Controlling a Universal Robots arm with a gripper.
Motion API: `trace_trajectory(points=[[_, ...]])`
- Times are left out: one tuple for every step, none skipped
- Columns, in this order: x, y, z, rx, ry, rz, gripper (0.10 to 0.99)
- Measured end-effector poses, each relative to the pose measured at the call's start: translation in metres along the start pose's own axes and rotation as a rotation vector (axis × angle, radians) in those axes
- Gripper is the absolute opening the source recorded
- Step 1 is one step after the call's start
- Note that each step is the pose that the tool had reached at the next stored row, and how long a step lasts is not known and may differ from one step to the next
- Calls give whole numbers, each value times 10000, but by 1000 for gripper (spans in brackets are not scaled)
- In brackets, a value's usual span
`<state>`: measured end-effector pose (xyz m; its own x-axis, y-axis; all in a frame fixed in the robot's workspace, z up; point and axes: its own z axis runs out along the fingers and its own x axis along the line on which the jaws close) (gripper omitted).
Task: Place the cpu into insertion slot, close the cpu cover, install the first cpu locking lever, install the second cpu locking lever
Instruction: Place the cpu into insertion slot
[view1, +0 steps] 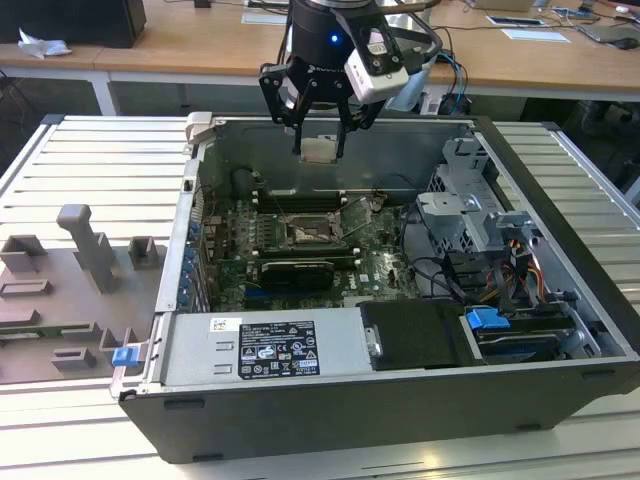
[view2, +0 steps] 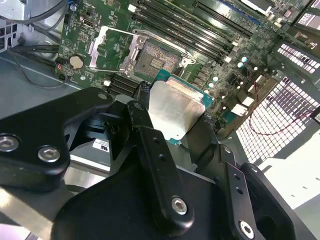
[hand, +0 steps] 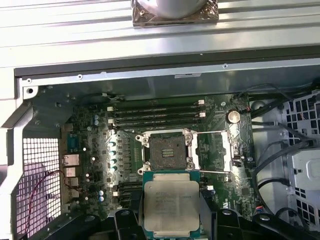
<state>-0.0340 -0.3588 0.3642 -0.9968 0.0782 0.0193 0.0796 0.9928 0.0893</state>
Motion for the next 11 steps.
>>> trace_trajectory(points=[[0, 0, 0, 0, -2, 24, 537], [0, 0, 0, -1, -4, 42, 537], [0, 0, 1, -2, -8, 84, 537], [0, 0, 1, -3, -12, 129, 537], [0, 0, 1, -3, -15, 165, 537], [0, 0, 1, -4, -17, 192, 537], [0, 0, 1, -4, -19, 205, 537], [0, 0, 1, -5, -20, 220, 537], [0, 0, 1, -5, -22, 244, 537], [0, 0, 1, -5, -23, 259, 537], [0, 0, 1, -6, -25, 278, 537]])
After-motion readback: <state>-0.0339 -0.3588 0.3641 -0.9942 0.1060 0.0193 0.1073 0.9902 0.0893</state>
